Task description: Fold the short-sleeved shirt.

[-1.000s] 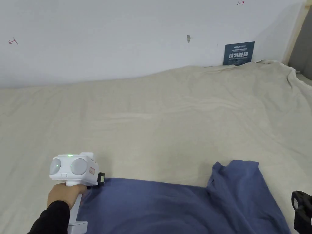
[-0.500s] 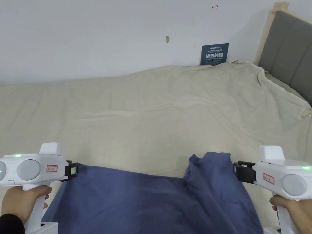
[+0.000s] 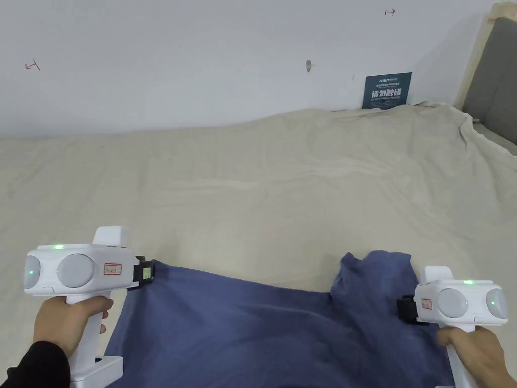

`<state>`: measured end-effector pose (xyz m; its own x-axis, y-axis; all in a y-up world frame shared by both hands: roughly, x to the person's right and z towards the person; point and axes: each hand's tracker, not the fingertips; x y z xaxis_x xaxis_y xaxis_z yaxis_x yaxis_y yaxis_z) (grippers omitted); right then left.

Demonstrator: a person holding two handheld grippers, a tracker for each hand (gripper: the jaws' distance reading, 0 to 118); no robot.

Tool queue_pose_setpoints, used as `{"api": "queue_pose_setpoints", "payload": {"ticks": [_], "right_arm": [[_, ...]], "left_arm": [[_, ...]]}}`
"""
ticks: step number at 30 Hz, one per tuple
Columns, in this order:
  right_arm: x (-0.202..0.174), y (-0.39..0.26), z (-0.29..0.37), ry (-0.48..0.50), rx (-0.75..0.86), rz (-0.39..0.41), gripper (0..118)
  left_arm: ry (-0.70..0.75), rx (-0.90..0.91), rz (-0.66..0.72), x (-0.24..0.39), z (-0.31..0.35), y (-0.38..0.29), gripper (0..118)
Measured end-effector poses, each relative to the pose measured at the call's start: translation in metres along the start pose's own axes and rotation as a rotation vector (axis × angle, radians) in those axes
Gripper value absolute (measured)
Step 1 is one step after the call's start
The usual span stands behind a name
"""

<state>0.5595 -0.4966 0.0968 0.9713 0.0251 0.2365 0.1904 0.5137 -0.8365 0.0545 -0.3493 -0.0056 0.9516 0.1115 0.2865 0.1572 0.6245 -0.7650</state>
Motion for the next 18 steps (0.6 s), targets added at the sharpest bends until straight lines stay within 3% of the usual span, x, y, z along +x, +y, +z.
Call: {"api": "queue_pose_setpoints", "payload": {"ticks": [2, 3, 7, 18], "right_arm": [[0.001, 0.000, 0.001, 0.032, -0.005, 0.001, 10], [0.000, 0.000, 0.003, 0.039, -0.007, 0.005, 3], [-0.010, -0.003, 0.024, 0.028, 0.028, 0.074, 2], [-0.009, 0.016, 0.194, 0.186, 0.417, 0.046, 2]], "left_arm": [[-0.001, 0.000, 0.002, -0.001, 0.001, -0.002, 0], [0.000, 0.001, 0.006, -0.001, 0.002, -0.003, 0], [-0.001, 0.004, 0.022, -0.002, 0.006, -0.007, 0], [0.023, 0.099, 0.102, -0.025, 0.062, -0.013, 0]]}}
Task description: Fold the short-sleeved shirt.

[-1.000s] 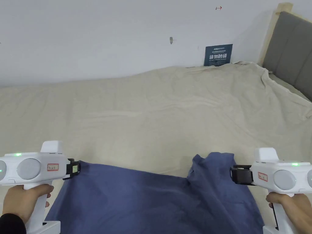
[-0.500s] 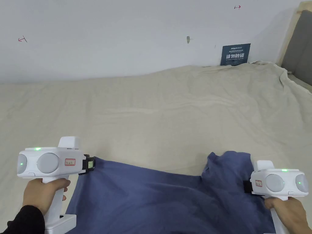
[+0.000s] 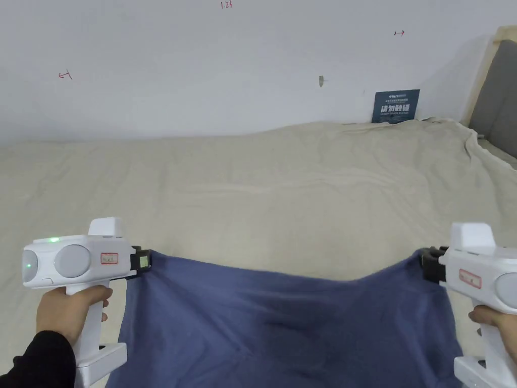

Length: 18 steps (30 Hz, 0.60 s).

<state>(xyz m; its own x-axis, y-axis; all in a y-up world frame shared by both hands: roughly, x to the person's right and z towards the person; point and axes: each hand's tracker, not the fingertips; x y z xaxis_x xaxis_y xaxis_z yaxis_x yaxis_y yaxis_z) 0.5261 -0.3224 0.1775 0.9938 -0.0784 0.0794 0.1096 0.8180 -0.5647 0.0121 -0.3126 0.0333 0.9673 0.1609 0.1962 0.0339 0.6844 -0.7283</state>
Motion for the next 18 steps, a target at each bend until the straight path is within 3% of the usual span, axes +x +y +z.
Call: {"api": "queue_pose_setpoints", "payload": {"ticks": [4, 11, 18], "right_arm": [[0.001, 0.038, 0.043, 0.051, 0.136, -0.026, 2], [-0.007, 0.119, 0.095, 0.102, 0.345, -0.044, 2], [-0.013, 0.195, 0.117, 0.115, 0.476, -0.009, 2]], "left_arm": [[-0.006, 0.083, 0.056, -0.009, 0.042, 0.010, 0], [0.031, 0.266, 0.026, -0.012, 0.125, 0.068, 0], [0.051, 0.415, 0.044, -0.010, 0.194, 0.135, 0]]}}
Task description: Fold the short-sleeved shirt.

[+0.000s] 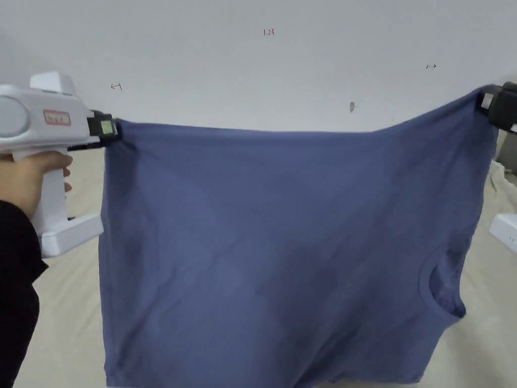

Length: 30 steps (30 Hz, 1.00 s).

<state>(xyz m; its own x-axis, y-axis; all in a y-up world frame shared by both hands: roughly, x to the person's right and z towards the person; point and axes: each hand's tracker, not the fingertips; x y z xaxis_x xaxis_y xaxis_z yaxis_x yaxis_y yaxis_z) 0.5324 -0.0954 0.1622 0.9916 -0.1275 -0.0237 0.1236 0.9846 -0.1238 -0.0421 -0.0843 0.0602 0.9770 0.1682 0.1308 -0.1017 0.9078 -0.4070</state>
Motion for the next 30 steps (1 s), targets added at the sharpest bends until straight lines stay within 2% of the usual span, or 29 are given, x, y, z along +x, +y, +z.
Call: {"api": "queue_pose_setpoints", "payload": {"ticks": [2, 7, 10, 16, 23, 30], "right_arm": [[-0.005, 0.017, -0.005, -0.008, 0.035, 0.035, 2], [-0.009, 0.059, -0.021, 0.003, 0.096, 0.034, 2], [-0.010, 0.084, -0.034, -0.010, 0.134, 0.066, 2], [-0.005, 0.104, -0.056, -0.010, 0.164, 0.090, 2], [0.020, 0.043, -0.102, 0.003, 0.034, 0.114, 2], [0.034, -0.051, -0.126, -0.018, -0.130, 0.044, 2]], "left_arm": [[0.006, 0.038, -0.008, 0.003, 0.007, 0.020, 0], [0.026, 0.100, -0.045, 0.016, 0.012, 0.061, 0], [0.024, 0.131, -0.046, 0.024, 0.013, 0.082, 0], [0.036, 0.158, -0.079, 0.031, 0.001, 0.095, 0], [0.060, 0.066, -0.090, 0.024, -0.059, 0.052, 0], [0.078, -0.045, -0.070, 0.010, -0.116, -0.023, 0]]}}
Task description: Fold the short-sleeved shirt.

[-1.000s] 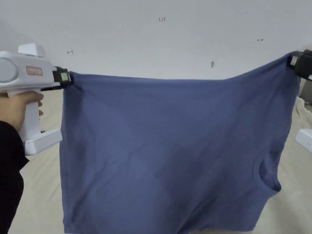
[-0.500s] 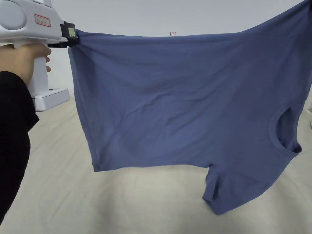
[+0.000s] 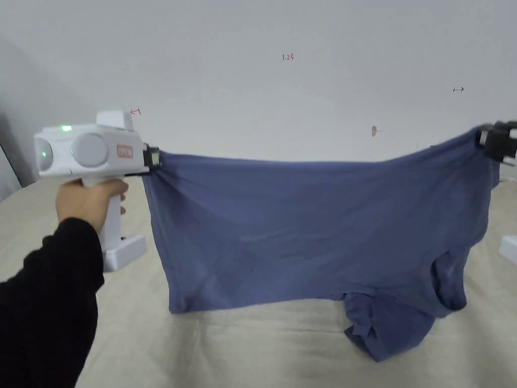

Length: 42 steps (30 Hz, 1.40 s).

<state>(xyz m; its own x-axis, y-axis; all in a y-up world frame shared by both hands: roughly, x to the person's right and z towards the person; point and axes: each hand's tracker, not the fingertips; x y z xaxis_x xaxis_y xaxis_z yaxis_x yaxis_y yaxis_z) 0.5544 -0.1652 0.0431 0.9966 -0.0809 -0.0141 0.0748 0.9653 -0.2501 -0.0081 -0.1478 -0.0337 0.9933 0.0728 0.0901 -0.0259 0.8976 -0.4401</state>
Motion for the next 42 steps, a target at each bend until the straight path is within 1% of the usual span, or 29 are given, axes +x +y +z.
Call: {"api": "queue_pose_setpoints", "payload": {"ticks": [3, 7, 12, 16, 19, 21, 23, 24, 27, 31, 35, 38, 42], "right_arm": [[0.003, -0.036, -0.007, -0.006, -0.058, -0.032, 2], [-0.003, -0.084, -0.002, -0.005, -0.125, -0.069, 2], [-0.010, -0.140, 0.023, 0.000, -0.185, -0.127, 2], [-0.017, -0.182, 0.060, 0.016, -0.228, -0.132, 2], [-0.025, -0.213, 0.101, 0.024, -0.251, -0.131, 2], [-0.025, -0.236, 0.131, 0.027, -0.281, -0.145, 2], [-0.028, -0.254, 0.154, 0.038, -0.323, -0.182, 2], [-0.024, -0.265, 0.163, 0.044, -0.330, -0.189, 2], [-0.028, -0.292, 0.201, 0.036, -0.369, -0.208, 2], [-0.034, -0.314, 0.244, 0.042, -0.410, -0.199, 2], [-0.035, -0.330, 0.277, 0.042, -0.438, -0.225, 2], [-0.028, -0.340, 0.295, 0.034, -0.452, -0.224, 2], [-0.030, -0.344, 0.314, 0.033, -0.467, -0.237, 2]], "left_arm": [[0.000, -0.049, 0.007, -0.003, -0.013, -0.033, 0], [0.001, -0.119, 0.038, -0.009, -0.022, -0.081, 0], [-0.005, -0.169, 0.082, -0.019, -0.013, -0.141, 0], [-0.026, -0.189, 0.120, -0.028, 0.016, -0.187, 0], [-0.035, -0.210, 0.131, -0.040, 0.041, -0.228, 0], [-0.029, -0.244, 0.142, -0.044, 0.061, -0.256, 0], [-0.019, -0.287, 0.165, -0.048, 0.076, -0.285, 0], [-0.009, -0.315, 0.171, -0.050, 0.082, -0.297, 0], [0.014, -0.345, 0.185, -0.056, 0.104, -0.334, 0], [0.033, -0.379, 0.197, -0.060, 0.134, -0.366, 0], [0.033, -0.400, 0.179, -0.060, 0.161, -0.386, 0], [0.036, -0.413, 0.163, -0.059, 0.175, -0.395, 0], [0.037, -0.422, 0.138, -0.057, 0.189, -0.402, 0]]}}
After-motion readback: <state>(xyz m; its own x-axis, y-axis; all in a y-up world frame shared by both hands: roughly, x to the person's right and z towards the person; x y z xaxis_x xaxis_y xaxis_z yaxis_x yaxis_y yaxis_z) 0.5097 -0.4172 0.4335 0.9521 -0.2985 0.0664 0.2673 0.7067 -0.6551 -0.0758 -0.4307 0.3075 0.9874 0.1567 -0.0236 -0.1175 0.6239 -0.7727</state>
